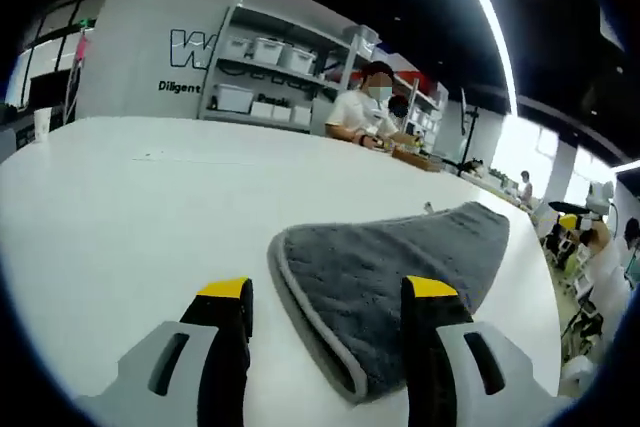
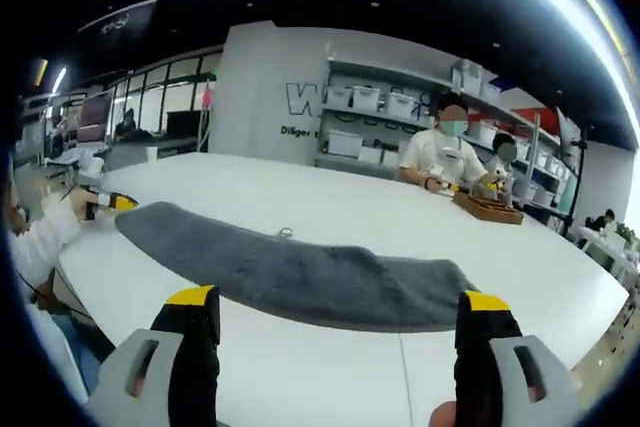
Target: Open the folded towel by lifting each exposed corner and separating the folded layers until the towel lies flat within the target outline without major curled edges
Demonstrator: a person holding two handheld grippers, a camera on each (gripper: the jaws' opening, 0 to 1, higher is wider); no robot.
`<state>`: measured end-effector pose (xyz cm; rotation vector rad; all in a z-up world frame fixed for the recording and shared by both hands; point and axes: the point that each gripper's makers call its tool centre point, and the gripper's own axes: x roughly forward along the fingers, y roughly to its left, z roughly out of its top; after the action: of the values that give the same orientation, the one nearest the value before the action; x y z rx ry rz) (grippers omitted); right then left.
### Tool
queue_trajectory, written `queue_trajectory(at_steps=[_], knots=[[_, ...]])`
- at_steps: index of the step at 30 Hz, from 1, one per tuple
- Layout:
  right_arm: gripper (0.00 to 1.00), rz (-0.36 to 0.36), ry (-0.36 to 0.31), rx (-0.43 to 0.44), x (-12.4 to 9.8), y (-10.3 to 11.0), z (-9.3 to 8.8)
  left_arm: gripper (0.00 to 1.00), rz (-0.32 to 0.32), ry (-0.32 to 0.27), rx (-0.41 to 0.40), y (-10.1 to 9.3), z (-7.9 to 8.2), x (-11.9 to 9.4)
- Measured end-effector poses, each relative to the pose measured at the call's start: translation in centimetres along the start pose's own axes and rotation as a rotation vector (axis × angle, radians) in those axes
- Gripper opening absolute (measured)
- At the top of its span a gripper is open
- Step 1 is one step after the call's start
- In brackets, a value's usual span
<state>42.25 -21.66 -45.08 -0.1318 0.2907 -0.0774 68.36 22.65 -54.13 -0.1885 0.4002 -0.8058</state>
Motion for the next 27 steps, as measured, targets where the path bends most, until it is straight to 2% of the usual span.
queue_trajectory(at_steps=[2, 4, 7, 13, 16, 18, 22, 27], knots=[[0.99, -0.007, 0.001, -0.004, 0.0, -0.1, -0.1, 0.42, -0.005, 0.009, 0.003, 0.1, -0.1, 0.3], [0.99, -0.008, 0.003, -0.003, 0.0, -0.1, -0.3, 0.31, -0.023, 0.038, 0.060, -0.1, -0.3, 0.7], [0.99, -0.010, 0.003, 0.000, 0.0, -0.1, -0.3, 0.30, -0.002, 0.085, 0.087, 0.3, -0.9, 1.5], [0.98, -0.013, 0.004, 0.000, 0.0, -0.2, -0.4, 0.14, 0.019, 0.121, 0.159, 1.5, -0.8, 1.7], [0.98, -0.011, 0.008, 0.000, 0.1, -0.2, -0.5, 0.06, -0.025, 0.132, 0.178, 1.7, -0.9, 1.4], [0.98, -0.011, 0.010, 0.000, 0.2, -0.1, -0.5, 0.02, -0.049, 0.134, 0.162, 1.9, -0.9, 0.9], [0.98, -0.006, 0.024, 0.001, 0.7, 0.1, -0.7, 0.02, -0.020, 0.163, 0.219, 2.9, -0.7, -0.1], [0.98, 0.000, 0.033, -0.010, 1.0, 0.5, -0.5, 0.02, 0.033, 0.184, 0.256, 5.4, -0.4, -2.2]])
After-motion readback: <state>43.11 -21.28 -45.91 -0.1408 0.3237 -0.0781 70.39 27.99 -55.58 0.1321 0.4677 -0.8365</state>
